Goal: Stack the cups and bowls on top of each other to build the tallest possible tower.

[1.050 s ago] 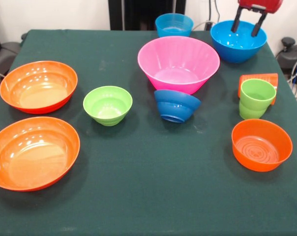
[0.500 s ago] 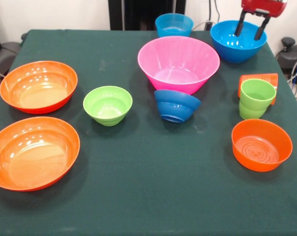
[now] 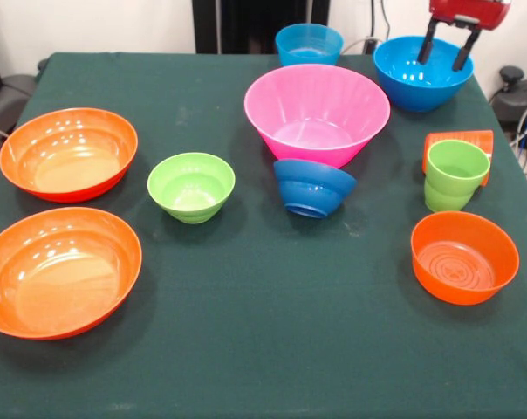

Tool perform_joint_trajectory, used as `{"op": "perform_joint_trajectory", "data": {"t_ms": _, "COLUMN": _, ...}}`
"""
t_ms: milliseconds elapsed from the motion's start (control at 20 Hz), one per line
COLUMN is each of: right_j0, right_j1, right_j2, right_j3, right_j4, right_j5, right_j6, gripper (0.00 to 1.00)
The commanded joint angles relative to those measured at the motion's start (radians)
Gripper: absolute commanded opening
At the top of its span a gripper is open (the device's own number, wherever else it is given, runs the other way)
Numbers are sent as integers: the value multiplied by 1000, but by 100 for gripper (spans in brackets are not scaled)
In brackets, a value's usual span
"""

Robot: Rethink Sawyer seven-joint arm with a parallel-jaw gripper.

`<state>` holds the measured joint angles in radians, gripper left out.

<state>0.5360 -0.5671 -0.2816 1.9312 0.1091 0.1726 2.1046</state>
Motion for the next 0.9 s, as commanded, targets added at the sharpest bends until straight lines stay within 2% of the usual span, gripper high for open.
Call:
{"op": "perform_joint_trajectory", "data": {"t_ms": 50, "right_j0": 12, "right_j1": -25, "right_j2": 101, "right_j3": -37, "right_j4": 18, "right_j5": -7, "right_j6": 140, "gripper": 100}}
{"op": "perform_joint_trajectory", "data": {"t_ms": 250, "right_j0": 15, "right_j1": -41, "right_j2": 107, "right_j3": -35, "right_j4": 23, "right_j5": 2, "right_j6": 143, "gripper": 100}}
{"op": "perform_joint_trajectory", "data": {"t_ms": 550, "right_j0": 77, "right_j1": -44, "right_j2": 49, "right_j3": -12, "right_j4": 44, "right_j5": 13, "right_j6": 189, "gripper": 100}}
{"op": "perform_joint_trajectory", "data": {"t_ms": 750, "right_j0": 18, "right_j1": -124, "right_j2": 78, "right_j3": 66, "right_j4": 25, "right_j5": 0, "right_j6": 166, "gripper": 100}}
{"op": "perform_joint_trajectory", "data": {"t_ms": 900, "right_j0": -53, "right_j1": -187, "right_j2": 114, "right_j3": 153, "right_j4": -13, "right_j5": -44, "right_j6": 139, "gripper": 100}}
